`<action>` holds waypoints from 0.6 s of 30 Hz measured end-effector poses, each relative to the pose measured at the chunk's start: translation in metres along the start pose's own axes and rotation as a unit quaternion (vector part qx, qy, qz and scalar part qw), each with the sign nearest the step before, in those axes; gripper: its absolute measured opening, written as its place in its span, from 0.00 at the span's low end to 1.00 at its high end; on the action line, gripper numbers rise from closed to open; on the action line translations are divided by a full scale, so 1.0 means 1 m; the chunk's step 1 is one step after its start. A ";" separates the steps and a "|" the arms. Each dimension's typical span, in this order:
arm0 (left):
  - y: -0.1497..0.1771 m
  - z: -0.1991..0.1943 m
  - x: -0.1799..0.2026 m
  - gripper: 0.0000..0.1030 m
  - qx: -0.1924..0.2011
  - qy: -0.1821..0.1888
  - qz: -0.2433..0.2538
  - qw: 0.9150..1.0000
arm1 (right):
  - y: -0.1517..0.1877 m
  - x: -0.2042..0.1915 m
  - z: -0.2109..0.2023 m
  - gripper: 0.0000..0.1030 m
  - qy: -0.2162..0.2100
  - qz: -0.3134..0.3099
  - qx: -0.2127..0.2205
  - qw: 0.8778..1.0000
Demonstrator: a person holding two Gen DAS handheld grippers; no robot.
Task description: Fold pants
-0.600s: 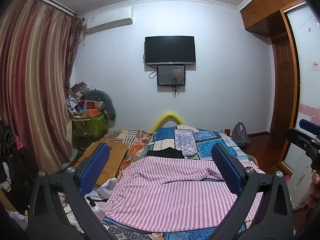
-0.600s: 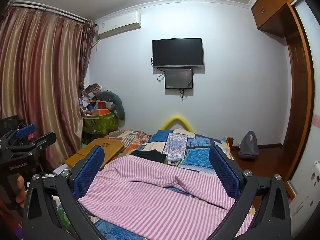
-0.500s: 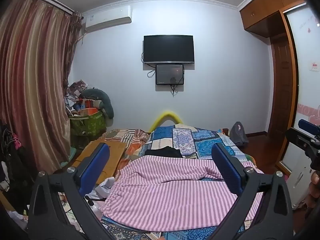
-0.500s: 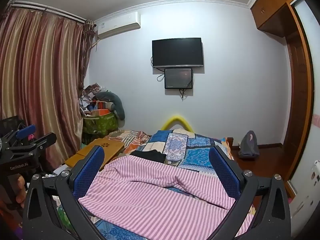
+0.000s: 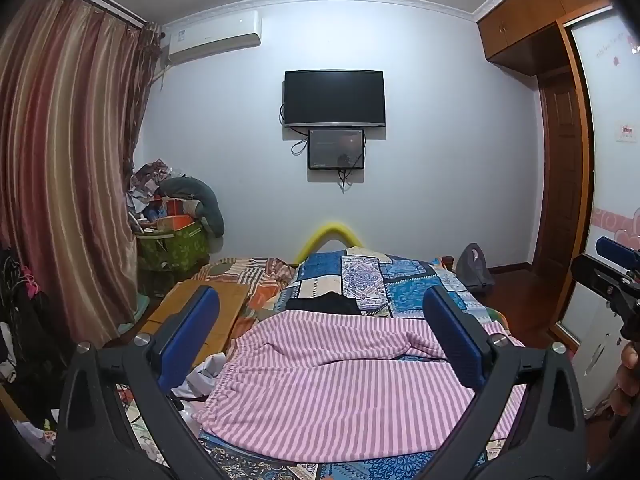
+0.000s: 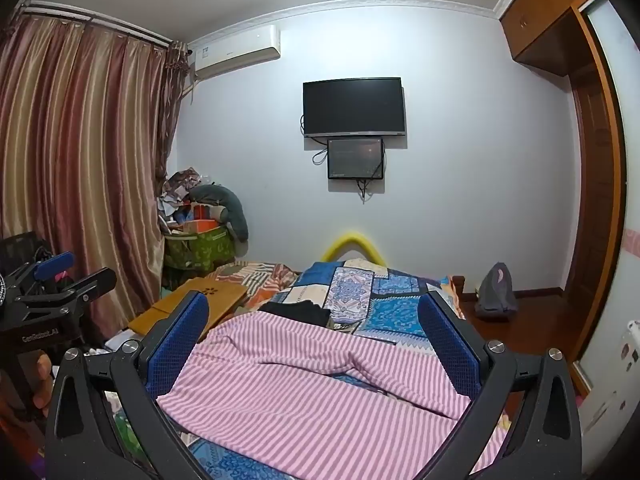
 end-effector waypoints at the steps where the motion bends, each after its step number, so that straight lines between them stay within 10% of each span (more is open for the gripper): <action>1: 0.000 0.000 0.000 1.00 0.000 0.000 0.000 1.000 | 0.000 0.000 0.000 1.00 0.000 0.000 0.000 1.000; 18: 0.002 0.003 -0.001 1.00 0.002 -0.001 0.001 1.000 | 0.004 0.004 -0.004 1.00 -0.004 0.007 0.000 1.000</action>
Point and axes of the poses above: each gripper's, at about its wrist camera, not at the fingertips, and z roughly the way its jaws point, x to its right, y to its underside, the point moved 6 cm from there along z, roughly the way its jaws point, and after that the axes turned 6 degrees about z, right-handed, at the moved point
